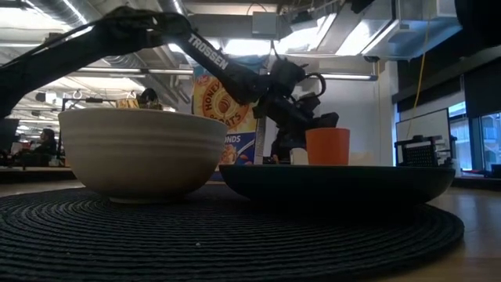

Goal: Arrange a breakfast setting
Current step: Put the apple from the white bin on the green plate

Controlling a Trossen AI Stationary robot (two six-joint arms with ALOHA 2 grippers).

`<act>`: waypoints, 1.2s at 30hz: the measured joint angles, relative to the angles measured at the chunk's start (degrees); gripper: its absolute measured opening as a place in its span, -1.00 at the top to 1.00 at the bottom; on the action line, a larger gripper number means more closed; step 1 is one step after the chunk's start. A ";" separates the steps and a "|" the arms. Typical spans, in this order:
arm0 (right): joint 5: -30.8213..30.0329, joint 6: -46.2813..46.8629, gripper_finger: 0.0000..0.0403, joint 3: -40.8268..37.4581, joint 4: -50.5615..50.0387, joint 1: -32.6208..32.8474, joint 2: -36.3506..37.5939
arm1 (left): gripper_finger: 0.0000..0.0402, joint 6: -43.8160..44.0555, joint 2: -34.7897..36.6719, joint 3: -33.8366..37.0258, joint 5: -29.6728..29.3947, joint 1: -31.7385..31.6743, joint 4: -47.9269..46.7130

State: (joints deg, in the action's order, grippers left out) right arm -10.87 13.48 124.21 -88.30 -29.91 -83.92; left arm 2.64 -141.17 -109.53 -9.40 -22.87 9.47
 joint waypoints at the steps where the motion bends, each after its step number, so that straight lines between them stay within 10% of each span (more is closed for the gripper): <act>1: 0.03 0.04 0.72 0.00 -0.18 0.00 0.00 | 0.56 0.06 -0.08 0.02 0.05 0.00 -0.23; 13: -0.09 0.15 0.72 0.00 -0.17 -0.11 0.00 | 0.95 0.26 -0.17 0.02 -0.08 0.00 -0.38; 36: -3.06 0.16 0.72 -0.01 1.20 -0.11 0.00 | 0.97 -7.14 11.01 -6.34 -0.17 4.54 -11.79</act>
State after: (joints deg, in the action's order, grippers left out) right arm -13.93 13.64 124.20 -87.10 -30.02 -83.92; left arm -4.50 -130.16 -115.87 -9.57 -18.34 -2.32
